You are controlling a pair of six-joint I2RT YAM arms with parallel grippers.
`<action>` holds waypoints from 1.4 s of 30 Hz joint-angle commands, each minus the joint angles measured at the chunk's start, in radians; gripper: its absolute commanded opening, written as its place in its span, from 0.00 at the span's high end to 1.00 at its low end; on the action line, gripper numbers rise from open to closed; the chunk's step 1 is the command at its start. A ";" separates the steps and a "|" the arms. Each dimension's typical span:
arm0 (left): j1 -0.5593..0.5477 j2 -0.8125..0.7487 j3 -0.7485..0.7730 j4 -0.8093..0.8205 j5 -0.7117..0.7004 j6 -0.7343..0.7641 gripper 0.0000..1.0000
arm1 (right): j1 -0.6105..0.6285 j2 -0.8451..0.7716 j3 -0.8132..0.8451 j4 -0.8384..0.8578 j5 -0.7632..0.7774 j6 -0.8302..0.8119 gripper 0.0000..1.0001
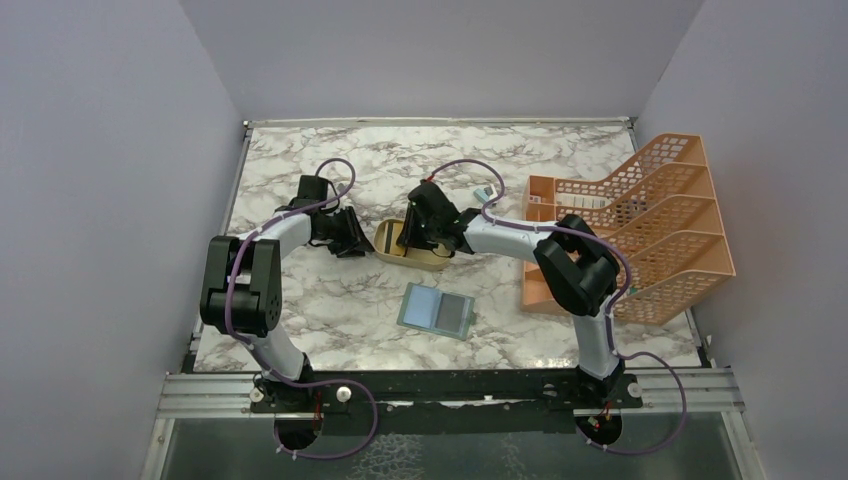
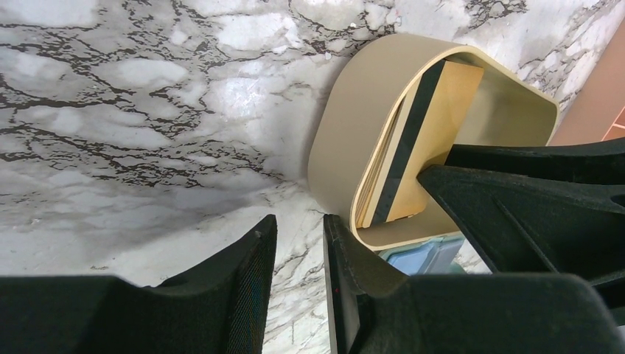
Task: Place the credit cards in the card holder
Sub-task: Pick up the credit card from the storage box.
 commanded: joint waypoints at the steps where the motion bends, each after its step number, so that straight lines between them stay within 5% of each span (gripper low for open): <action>1: -0.002 -0.030 -0.012 0.025 0.010 0.014 0.67 | 0.005 -0.015 -0.022 -0.044 0.064 -0.034 0.73; 15: -0.003 -0.033 -0.010 0.026 0.004 0.019 0.66 | 0.005 -0.018 -0.019 -0.070 0.079 -0.037 0.69; 42: -0.002 -0.082 -0.015 0.011 -0.046 0.025 0.63 | 0.005 -0.100 -0.062 -0.073 0.093 -0.052 0.88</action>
